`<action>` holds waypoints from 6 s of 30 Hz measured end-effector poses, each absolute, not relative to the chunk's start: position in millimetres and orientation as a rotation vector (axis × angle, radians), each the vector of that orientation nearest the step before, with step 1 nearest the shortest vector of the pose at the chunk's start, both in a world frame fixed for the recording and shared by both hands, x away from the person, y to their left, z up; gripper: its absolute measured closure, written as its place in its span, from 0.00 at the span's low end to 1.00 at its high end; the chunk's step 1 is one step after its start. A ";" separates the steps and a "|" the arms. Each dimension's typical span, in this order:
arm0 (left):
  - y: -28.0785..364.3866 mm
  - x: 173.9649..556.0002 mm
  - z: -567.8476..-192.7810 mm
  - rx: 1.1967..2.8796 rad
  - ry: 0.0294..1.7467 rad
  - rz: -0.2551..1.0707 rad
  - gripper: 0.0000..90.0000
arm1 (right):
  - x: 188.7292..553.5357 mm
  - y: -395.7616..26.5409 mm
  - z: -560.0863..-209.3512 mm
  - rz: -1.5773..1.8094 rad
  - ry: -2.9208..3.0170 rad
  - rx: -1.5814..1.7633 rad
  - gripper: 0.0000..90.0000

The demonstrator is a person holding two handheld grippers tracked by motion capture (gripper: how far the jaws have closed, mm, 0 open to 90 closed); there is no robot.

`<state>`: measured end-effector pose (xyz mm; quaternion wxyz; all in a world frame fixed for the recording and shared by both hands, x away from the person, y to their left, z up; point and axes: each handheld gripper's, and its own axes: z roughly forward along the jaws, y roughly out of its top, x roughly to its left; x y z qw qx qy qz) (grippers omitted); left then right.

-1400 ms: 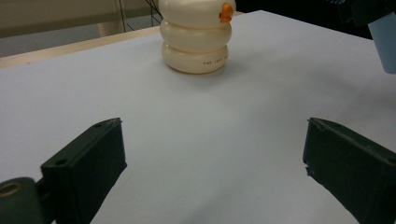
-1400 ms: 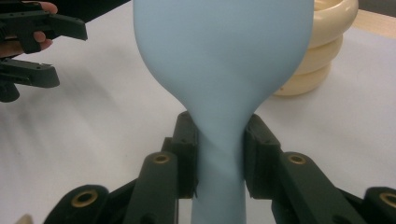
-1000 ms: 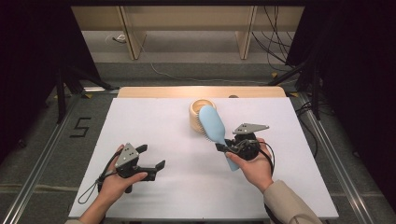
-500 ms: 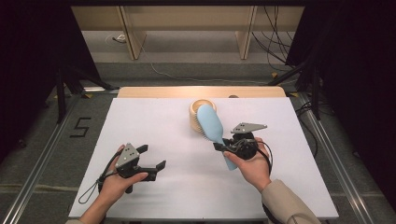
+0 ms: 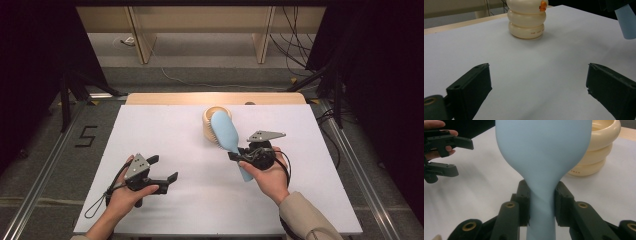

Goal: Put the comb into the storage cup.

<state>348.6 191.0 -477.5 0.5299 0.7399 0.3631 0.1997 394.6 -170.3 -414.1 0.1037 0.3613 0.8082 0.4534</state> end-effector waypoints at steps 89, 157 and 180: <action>184.5 347.5 -478.7 1.777 0.858 0.465 0.06 | 401.5 -152.4 -416.3 1.385 2.335 1.103 0.78; 102.0 342.0 -469.7 1.820 0.724 0.297 0.09 | 400.3 -140.9 -411.8 1.396 2.317 1.107 0.78; 75.2 350.8 -466.7 1.788 0.725 0.188 0.12 | 400.5 -134.6 -413.1 1.411 2.324 1.085 0.78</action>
